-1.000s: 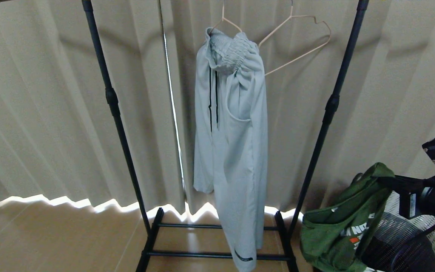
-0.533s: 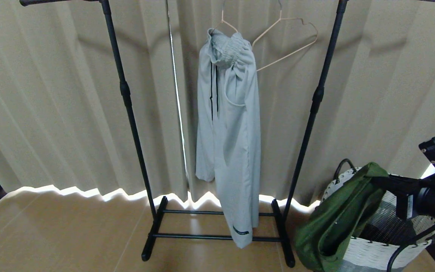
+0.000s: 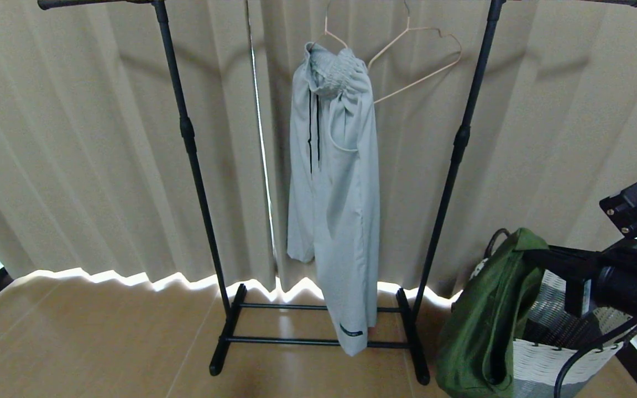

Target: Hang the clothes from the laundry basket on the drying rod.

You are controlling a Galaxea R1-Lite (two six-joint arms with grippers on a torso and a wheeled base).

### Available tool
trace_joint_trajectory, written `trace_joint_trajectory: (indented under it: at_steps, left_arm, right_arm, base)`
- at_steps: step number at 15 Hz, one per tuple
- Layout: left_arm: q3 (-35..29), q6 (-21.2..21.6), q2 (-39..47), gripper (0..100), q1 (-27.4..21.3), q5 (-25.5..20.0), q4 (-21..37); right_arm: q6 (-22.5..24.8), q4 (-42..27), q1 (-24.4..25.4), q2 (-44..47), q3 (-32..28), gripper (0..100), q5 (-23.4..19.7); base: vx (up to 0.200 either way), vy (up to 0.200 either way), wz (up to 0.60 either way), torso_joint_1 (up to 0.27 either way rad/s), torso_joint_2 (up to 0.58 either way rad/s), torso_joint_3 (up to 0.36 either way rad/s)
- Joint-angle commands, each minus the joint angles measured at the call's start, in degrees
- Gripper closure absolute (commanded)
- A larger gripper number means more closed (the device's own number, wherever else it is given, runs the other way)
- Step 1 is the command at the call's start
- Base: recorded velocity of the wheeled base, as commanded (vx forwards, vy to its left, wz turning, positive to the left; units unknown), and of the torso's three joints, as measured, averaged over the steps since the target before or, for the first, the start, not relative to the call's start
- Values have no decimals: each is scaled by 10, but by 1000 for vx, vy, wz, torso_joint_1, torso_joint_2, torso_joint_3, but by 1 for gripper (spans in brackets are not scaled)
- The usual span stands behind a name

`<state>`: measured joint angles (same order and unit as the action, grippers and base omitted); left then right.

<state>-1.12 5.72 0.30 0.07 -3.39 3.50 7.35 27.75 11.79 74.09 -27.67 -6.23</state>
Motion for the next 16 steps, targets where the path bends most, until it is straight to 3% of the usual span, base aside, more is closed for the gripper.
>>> trace_joint_trajectory:
  at_steps: [1,5,8,12,14,16]
  left_arm:
    - [0,0,0,0,0,-23,-13]
    - [-57,0,11,0,-6,-94,-28]
    - [-129,2,104,0,-34,-121,-40]
    - [-196,11,355,0,-108,-132,-174]
    - [-205,10,495,0,-167,-128,-262]
    - [-206,4,593,0,-241,-107,-324]
  right_arm:
    - [-1,0,13,1,-9,100,-1]
    - [-26,0,44,2,-43,100,-24]
    - [-40,-1,67,3,-69,100,-25]
    - [-62,7,81,29,-104,100,-25]
    - [-93,7,81,35,-122,100,-26]
    - [-94,7,83,34,-120,100,-26]
  base:
    - [0,0,0,0,0,0]
    - [0,0,0,0,0,0]
    - [0,0,0,0,0,0]
    - [0,0,0,0,0,0]
    - [0,0,0,0,0,0]
    - [0,0,0,0,0,0]
